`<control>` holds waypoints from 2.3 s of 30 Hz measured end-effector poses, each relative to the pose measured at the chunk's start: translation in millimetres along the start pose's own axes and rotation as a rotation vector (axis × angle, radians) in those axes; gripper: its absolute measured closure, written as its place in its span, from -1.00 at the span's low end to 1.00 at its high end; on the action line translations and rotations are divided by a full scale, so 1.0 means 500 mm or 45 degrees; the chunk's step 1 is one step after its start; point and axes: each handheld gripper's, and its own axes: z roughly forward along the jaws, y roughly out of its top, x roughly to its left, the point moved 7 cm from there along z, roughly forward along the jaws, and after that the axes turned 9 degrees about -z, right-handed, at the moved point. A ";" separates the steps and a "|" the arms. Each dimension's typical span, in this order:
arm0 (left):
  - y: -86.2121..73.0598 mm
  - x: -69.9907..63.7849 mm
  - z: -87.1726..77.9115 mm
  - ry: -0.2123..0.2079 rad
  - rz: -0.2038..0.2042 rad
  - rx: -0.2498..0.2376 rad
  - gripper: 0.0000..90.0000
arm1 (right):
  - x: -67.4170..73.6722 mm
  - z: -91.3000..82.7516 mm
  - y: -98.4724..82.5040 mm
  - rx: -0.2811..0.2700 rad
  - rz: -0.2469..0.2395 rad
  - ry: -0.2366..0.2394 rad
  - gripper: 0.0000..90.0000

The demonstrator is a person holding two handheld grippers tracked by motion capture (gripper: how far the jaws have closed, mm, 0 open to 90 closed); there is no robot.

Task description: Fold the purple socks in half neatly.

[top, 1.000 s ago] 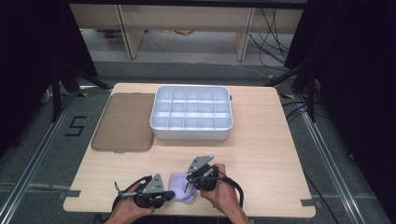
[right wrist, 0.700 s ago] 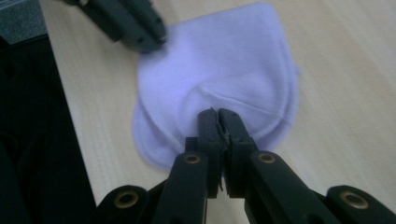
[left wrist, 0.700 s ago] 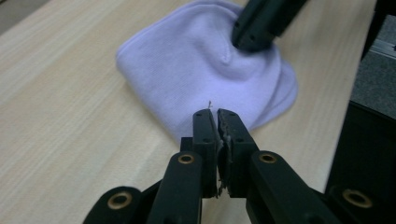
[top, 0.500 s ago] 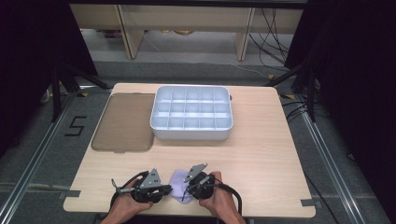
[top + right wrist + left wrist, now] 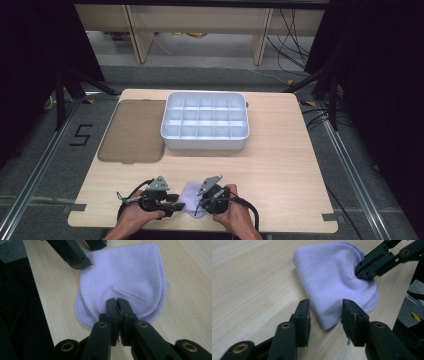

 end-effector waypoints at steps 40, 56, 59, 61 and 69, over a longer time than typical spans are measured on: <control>0.020 -0.031 -0.027 0.078 0.220 -0.076 0.84 | -0.076 0.010 0.038 -0.133 0.124 -0.100 1.00; 0.018 -0.031 -0.037 0.101 0.287 -0.057 0.84 | -0.027 -0.045 0.012 -0.157 0.070 -0.040 0.98; 0.021 -0.037 -0.038 0.098 0.292 -0.083 0.83 | -0.019 -0.021 0.000 -0.097 0.070 -0.025 0.98; 0.020 -0.041 -0.040 0.094 0.296 -0.081 0.83 | -0.020 -0.010 -0.001 -0.081 0.058 -0.029 0.98; 0.026 -0.083 -0.032 0.038 0.332 -0.123 0.83 | -0.018 0.004 0.011 -0.105 0.070 -0.020 0.98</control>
